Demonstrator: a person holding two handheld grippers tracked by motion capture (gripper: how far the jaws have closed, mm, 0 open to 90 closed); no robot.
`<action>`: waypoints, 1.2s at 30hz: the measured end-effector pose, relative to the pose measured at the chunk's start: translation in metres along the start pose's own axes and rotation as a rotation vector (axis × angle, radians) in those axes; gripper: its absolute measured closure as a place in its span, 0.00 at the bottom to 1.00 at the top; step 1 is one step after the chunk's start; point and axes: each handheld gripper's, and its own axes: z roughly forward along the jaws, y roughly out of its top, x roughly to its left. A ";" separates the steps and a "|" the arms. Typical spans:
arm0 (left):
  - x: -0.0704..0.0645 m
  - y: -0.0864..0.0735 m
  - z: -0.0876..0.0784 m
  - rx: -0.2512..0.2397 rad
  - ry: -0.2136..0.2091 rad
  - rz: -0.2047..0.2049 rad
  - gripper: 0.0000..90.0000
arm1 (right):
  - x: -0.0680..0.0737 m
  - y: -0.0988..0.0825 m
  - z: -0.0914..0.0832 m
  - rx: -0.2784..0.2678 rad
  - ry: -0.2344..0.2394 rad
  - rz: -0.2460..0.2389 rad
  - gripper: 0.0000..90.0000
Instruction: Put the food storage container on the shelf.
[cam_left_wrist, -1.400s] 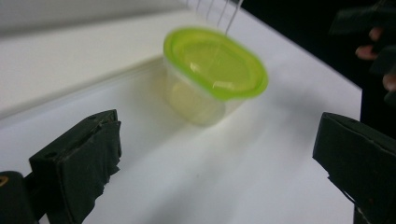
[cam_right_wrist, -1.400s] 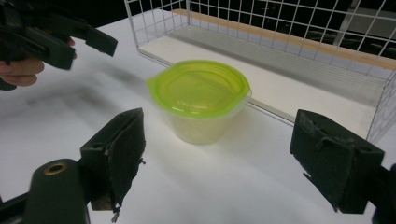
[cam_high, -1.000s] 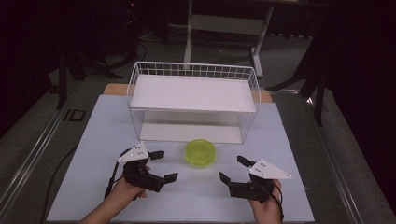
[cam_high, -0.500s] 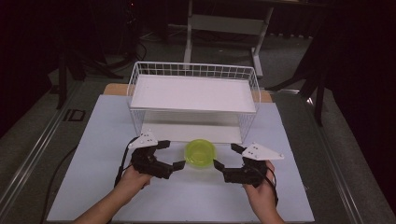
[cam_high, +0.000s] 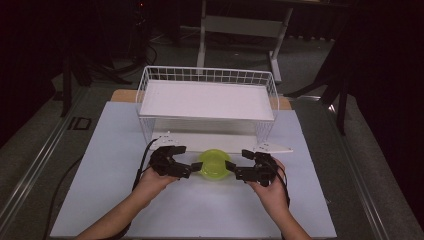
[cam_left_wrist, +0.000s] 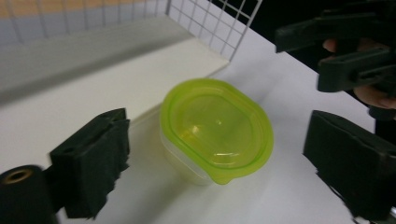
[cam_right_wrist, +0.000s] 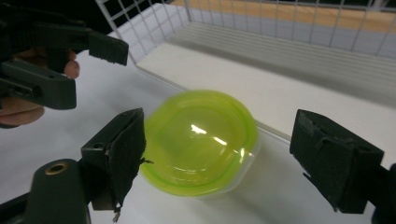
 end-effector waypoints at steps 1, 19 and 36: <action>0.002 -0.001 0.003 0.014 -0.004 -0.008 0.10 | -0.002 0.000 0.002 0.003 -0.003 0.006 0.21; 0.013 -0.017 0.039 0.137 0.062 -0.136 0.31 | -0.023 -0.016 0.034 0.103 -0.039 0.081 0.46; 0.012 -0.017 0.040 0.137 -0.007 -0.184 0.66 | -0.028 -0.024 0.039 0.154 0.016 0.162 0.58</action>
